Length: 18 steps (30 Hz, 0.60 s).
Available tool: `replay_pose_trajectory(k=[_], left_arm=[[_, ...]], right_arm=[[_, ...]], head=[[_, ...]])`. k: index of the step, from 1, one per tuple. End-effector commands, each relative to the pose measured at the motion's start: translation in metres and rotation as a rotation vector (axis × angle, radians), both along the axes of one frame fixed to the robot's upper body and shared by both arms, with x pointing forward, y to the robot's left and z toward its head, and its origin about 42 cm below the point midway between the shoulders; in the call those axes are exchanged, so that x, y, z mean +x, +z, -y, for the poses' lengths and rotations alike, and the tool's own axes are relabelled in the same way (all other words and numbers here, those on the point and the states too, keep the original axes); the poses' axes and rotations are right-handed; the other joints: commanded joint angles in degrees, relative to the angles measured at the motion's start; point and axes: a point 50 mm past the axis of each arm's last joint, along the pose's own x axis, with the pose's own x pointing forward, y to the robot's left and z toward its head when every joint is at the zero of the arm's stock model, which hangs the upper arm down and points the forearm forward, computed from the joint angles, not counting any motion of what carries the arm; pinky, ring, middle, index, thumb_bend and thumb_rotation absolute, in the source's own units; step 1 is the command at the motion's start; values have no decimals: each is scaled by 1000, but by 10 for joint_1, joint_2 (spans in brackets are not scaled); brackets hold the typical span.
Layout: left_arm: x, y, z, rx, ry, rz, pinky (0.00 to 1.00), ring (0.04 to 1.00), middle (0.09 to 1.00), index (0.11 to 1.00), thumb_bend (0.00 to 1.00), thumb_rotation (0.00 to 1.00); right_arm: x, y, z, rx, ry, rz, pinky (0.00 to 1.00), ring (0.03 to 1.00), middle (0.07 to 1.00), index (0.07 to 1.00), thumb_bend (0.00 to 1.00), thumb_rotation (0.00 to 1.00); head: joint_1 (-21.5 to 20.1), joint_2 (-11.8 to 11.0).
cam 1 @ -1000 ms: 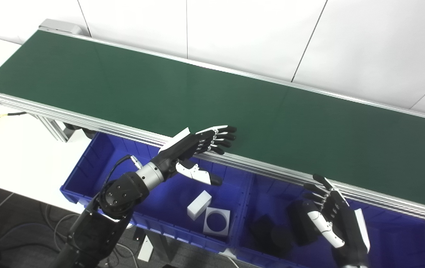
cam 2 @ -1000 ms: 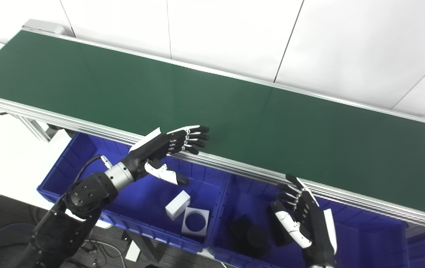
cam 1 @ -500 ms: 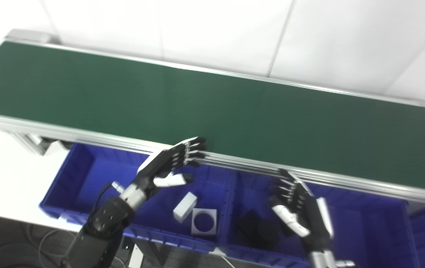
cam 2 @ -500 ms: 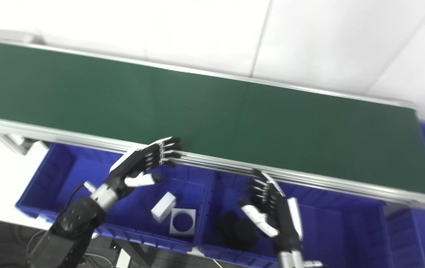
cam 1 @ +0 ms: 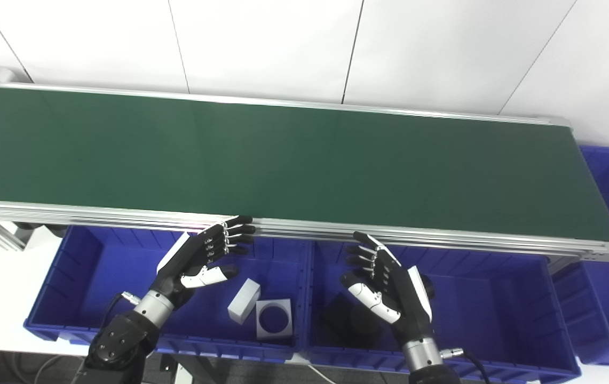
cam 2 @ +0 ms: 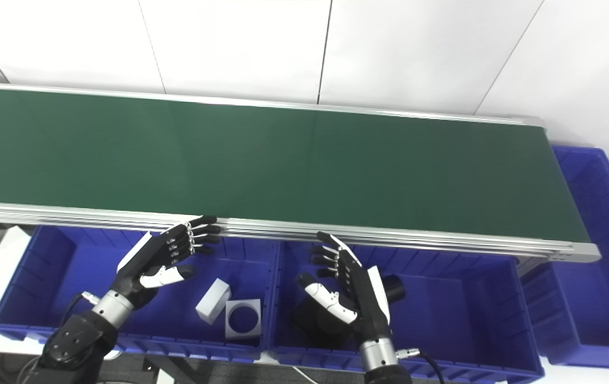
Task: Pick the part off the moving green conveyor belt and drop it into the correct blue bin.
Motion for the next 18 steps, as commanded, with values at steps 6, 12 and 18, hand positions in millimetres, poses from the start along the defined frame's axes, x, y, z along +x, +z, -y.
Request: replay_pose_trajectory(k=[6, 12, 18], left_arm=[[8, 12, 4, -25, 1, 77, 706, 766, 802, 829, 908, 496], [4, 11, 4, -16, 8, 88, 709, 764, 801, 828, 938, 495], [3, 7, 3, -24, 4, 92, 718, 773, 811, 839, 926, 476]], right_arm=[[6, 10, -1, 15, 3, 88, 659, 730, 762, 841, 723, 548], [3, 5, -4, 21, -2, 82, 662, 733, 765, 838, 719, 524], [4, -3, -8, 11, 4, 83, 669, 742, 773, 843, 736, 545]], head=[[7, -11], [-1, -41], [-24, -57]])
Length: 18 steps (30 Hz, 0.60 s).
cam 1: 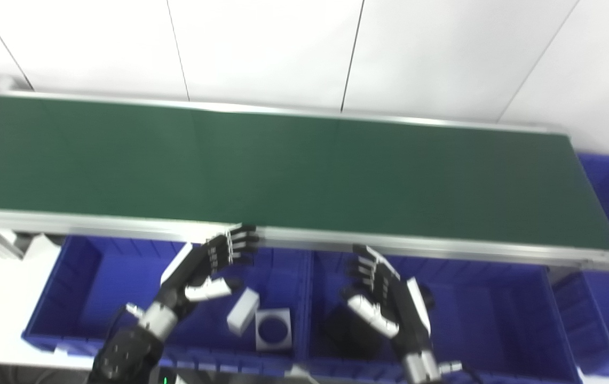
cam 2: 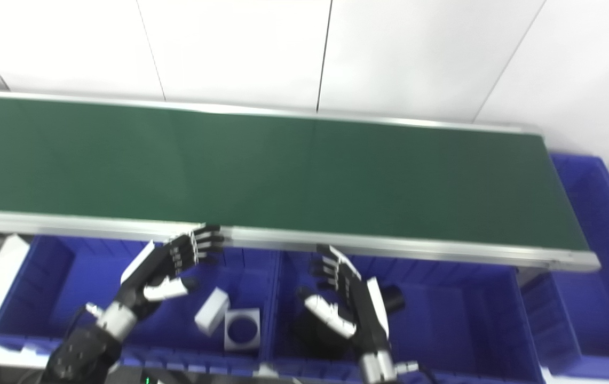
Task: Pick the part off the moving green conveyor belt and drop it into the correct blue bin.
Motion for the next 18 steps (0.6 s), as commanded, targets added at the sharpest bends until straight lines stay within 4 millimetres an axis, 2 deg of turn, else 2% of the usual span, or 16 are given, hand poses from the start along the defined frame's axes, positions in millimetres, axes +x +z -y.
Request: replay_pose_trajectory(k=[1, 12, 18], left_arm=[[7, 8, -4, -8, -2, 65, 717, 772, 810, 841, 922, 472], [7, 3, -9, -6, -2, 54, 724, 779, 813, 844, 929, 467], [6, 5, -8, -15, -8, 56, 738, 787, 820, 846, 924, 445]], right_arm=[[8, 12, -6, 17, 5, 98, 666, 739, 770, 842, 742, 552], [8, 12, -8, 25, 1, 101, 662, 731, 764, 841, 758, 559], [8, 14, -6, 28, 6, 105, 667, 734, 766, 843, 754, 566]], head=[[1, 1], [4, 7], [5, 22]])
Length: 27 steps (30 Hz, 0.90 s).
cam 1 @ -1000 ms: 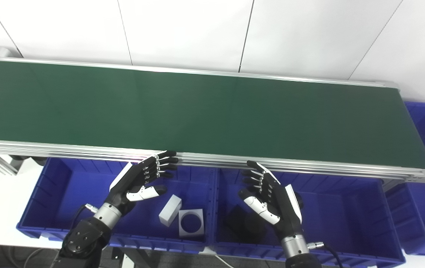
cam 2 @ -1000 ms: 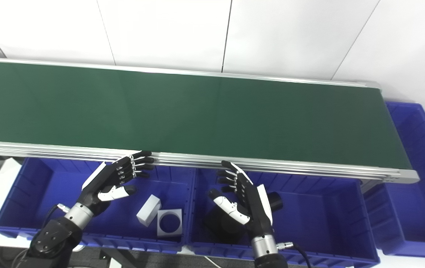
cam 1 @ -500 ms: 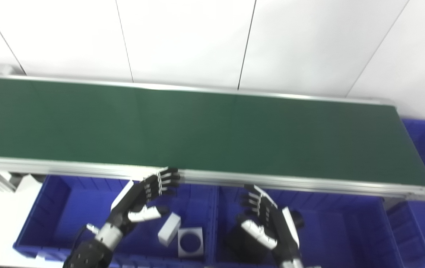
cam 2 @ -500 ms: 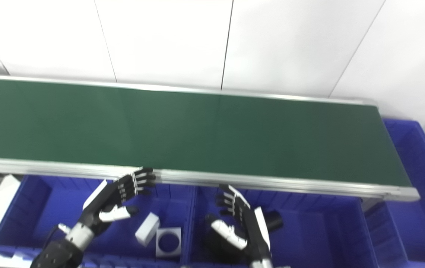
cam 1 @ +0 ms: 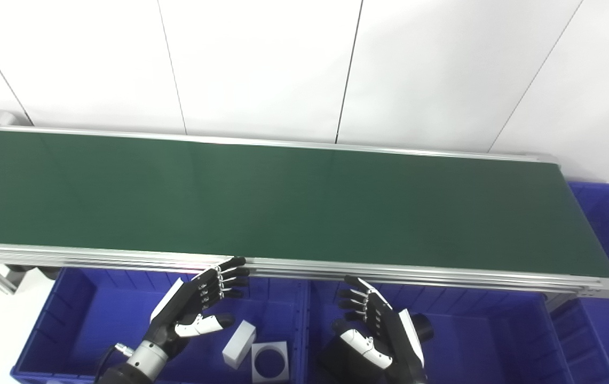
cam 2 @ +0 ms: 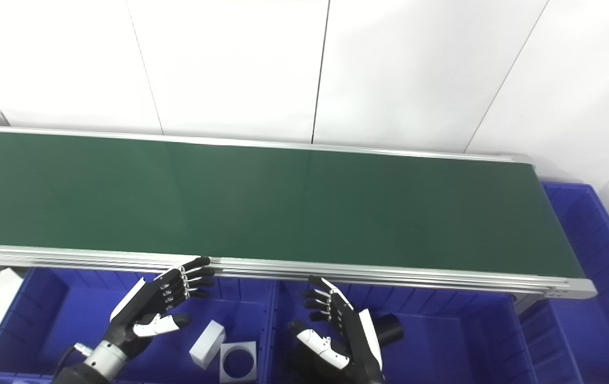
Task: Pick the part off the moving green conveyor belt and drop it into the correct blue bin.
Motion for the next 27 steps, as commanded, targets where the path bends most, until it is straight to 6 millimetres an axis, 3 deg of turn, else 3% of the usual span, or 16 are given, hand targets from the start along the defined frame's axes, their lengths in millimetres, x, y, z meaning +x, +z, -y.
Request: replay_pose_trajectory(k=[1, 7, 13, 17, 27], left_arm=[[9, 15, -1, -3, -18, 80, 742, 790, 822, 849, 919, 443], [10, 25, 0, 11, -55, 77, 769, 804, 832, 855, 921, 431], [12, 31, 2, 23, -90, 94, 761, 805, 838, 868, 919, 434], [13, 32, 4, 18, -109, 88, 767, 809, 844, 890, 927, 418], [15, 31, 8, 8, -105, 78, 757, 802, 841, 899, 954, 399]], right_arm=[[6, 16, -2, 28, 7, 87, 666, 735, 767, 844, 747, 563], [8, 23, -2, 23, 9, 86, 655, 732, 767, 847, 710, 523], [15, 25, -8, 7, 12, 96, 628, 713, 753, 836, 720, 524], [17, 24, -10, 3, 12, 91, 628, 713, 748, 833, 744, 544], [16, 25, -8, 6, 12, 93, 639, 720, 754, 837, 734, 552]], head=[[-2, 8], [-30, 42], [-71, 49], [-73, 49], [-31, 52]])
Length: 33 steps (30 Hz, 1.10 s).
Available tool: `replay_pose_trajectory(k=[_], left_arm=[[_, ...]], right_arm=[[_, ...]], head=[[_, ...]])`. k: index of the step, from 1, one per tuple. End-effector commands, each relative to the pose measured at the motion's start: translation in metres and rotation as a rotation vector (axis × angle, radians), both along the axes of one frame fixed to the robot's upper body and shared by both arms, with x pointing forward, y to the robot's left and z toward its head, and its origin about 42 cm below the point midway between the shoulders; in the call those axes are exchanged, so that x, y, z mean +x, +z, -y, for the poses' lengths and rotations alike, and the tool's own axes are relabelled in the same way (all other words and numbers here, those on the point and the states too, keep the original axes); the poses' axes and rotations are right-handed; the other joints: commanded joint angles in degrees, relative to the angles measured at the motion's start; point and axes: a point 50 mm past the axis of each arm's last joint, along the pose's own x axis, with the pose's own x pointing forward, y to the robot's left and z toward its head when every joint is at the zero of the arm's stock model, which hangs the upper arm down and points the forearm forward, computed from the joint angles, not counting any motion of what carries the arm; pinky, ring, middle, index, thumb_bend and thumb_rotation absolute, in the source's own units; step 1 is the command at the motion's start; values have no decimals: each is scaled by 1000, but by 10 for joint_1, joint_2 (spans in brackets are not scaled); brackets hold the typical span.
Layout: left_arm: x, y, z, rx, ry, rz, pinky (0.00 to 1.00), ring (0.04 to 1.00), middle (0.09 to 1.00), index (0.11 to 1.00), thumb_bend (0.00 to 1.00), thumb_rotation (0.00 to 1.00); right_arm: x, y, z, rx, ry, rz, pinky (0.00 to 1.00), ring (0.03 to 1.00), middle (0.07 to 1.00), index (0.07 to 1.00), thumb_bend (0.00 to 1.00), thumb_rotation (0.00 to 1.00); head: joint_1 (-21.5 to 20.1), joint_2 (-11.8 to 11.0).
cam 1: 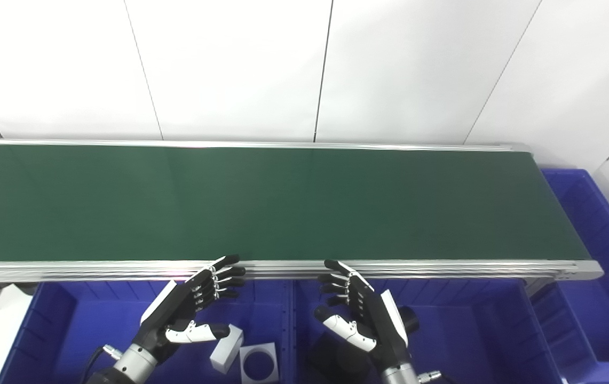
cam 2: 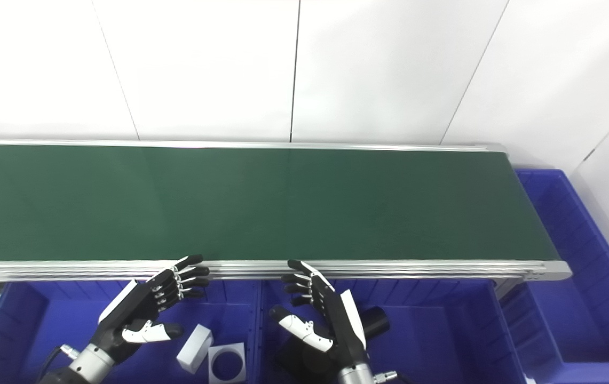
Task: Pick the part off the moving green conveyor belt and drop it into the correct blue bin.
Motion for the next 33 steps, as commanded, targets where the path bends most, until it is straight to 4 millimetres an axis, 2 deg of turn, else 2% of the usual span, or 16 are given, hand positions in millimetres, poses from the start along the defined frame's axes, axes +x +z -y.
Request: replay_pose_trajectory(k=[1, 7, 13, 21, 26, 33], left_arm=[[10, 11, 2, -11, -1, 47, 757, 804, 843, 899, 954, 397], [7, 22, 12, -33, 16, 59, 747, 801, 841, 906, 936, 412], [-5, 32, 33, -52, 40, 53, 743, 800, 848, 903, 928, 405], [-3, 19, 36, -29, 61, 51, 727, 791, 840, 862, 943, 466], [-2, 16, 39, -12, 89, 47, 729, 796, 844, 859, 927, 507], [-3, 15, 41, -3, 109, 47, 735, 776, 825, 856, 912, 513]], right_arm=[[5, 10, 0, 12, 2, 38, 638, 720, 754, 837, 732, 551], [1, 15, 8, 17, -2, 36, 639, 727, 758, 847, 716, 549], [-1, 23, 19, 13, 0, 42, 652, 722, 758, 849, 707, 553], [-6, 30, 29, 9, 5, 43, 671, 729, 761, 852, 702, 581], [-7, 33, 33, 0, 7, 46, 675, 730, 764, 855, 684, 580], [-6, 34, 36, -12, 5, 42, 667, 729, 761, 849, 694, 585]], head=[[15, 3], [63, 22], [120, 38], [152, 46], [159, 49], [162, 50]])
